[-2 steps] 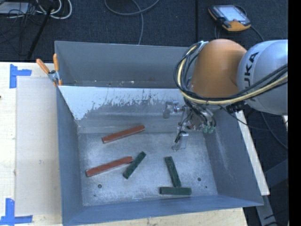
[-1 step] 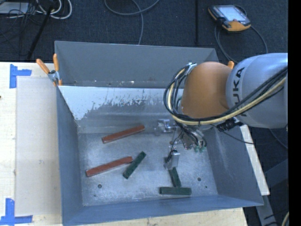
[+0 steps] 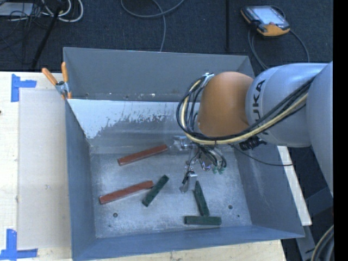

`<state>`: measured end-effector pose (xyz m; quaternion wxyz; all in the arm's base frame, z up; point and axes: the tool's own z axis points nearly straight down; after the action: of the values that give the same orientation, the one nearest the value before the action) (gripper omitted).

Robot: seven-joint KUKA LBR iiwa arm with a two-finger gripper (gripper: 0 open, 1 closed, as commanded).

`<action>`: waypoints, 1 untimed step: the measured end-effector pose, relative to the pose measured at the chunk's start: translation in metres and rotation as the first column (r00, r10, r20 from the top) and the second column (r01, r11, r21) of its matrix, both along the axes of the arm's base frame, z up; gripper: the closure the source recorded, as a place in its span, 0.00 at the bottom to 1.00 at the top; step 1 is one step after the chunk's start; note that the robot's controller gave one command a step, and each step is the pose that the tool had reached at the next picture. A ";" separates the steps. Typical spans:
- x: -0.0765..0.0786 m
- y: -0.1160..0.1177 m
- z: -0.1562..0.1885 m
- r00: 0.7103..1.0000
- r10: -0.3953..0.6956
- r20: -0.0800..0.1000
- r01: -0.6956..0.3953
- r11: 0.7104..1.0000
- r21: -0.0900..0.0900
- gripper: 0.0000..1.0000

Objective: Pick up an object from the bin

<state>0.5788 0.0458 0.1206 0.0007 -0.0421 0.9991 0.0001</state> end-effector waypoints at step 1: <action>-0.006 0.023 -0.024 0.975 0.222 -0.002 -0.222 0.975 0.000 0.00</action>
Offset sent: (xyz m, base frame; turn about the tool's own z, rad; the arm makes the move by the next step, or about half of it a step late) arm -0.0196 0.0621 -0.0506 -0.2415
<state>0.5726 0.0690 0.0969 -0.0002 -0.1535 0.9881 0.0002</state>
